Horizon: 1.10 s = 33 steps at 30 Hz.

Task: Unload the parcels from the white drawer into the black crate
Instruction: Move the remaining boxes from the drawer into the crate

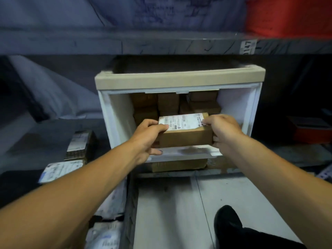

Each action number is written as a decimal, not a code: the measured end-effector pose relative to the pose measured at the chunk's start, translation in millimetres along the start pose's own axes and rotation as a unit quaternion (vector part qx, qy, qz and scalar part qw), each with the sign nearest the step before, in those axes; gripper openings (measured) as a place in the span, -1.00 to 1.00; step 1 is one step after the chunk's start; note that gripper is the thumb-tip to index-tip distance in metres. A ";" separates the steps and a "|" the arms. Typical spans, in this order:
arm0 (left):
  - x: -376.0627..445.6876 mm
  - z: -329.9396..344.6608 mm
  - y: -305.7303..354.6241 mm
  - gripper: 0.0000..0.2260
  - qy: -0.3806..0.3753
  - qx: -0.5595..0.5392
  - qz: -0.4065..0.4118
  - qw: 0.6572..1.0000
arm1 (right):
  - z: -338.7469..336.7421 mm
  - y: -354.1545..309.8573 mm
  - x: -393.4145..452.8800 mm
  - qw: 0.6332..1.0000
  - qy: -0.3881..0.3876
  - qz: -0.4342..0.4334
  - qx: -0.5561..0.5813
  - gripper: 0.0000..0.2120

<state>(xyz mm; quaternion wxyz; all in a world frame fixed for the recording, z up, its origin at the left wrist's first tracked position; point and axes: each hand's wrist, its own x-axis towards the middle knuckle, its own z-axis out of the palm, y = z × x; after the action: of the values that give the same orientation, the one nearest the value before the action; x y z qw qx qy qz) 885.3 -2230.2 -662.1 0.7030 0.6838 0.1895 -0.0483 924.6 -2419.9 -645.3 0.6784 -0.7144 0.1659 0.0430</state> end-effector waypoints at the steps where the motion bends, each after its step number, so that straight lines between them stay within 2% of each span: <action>1: -8.2 -9.0 2.8 -0.74 -0.006 -0.011 -0.001 1.000 | 2.4 -1.3 -7.4 1.000 -0.014 0.002 0.004 -0.89; 3: -22.0 -27.8 7.6 -0.72 -0.013 -0.031 0.005 0.999 | 10.5 -4.6 -22.3 0.999 -0.039 0.006 0.027 -0.87; 6: -35.4 -56.3 11.9 -0.81 0.001 -0.057 0.022 0.998 | 28.2 -11.7 -40.1 0.995 -0.087 0.016 0.050 -0.81; 9: -43.7 -82.0 12.6 -0.91 0.012 -0.083 0.034 0.996 | 41.9 -13.8 -49.8 0.987 -0.155 0.033 0.023 -0.66; 13: -44.1 -101.1 10.1 -0.94 0.046 -0.128 0.043 0.990 | 52.2 -7.5 -57.0 0.973 -0.224 0.060 0.001 -0.69; 19: -39.2 -91.2 7.0 -0.55 0.074 -0.218 0.025 0.973 | 58.9 -3.7 -58.8 0.975 -0.203 0.082 0.041 -0.73; 23: -40.4 -72.6 5.5 -0.65 0.009 -0.173 0.012 0.985 | 56.1 2.6 -61.6 0.973 -0.212 0.077 0.052 -0.70; 25: -40.1 -65.2 4.2 -0.64 -0.021 -0.163 0.017 0.986 | 58.0 7.6 -64.9 0.971 -0.225 0.076 0.037 -0.65; 28: -36.9 -60.9 -1.4 -0.55 -0.036 -0.145 0.020 0.989 | 63.8 11.7 -73.9 0.968 -0.242 0.065 0.013 -0.68; 33: -35.0 -70.2 -4.0 -0.67 -0.044 -0.150 0.025 0.987 | 67.0 11.5 -79.0 0.968 -0.245 0.058 -0.016 -0.68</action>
<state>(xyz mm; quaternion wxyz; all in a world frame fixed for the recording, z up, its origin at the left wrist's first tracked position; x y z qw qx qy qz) 837.6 -2168.3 -653.7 0.8062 0.5725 0.1458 -0.0317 857.9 -2340.1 -638.8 0.6830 -0.6822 0.0356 0.2586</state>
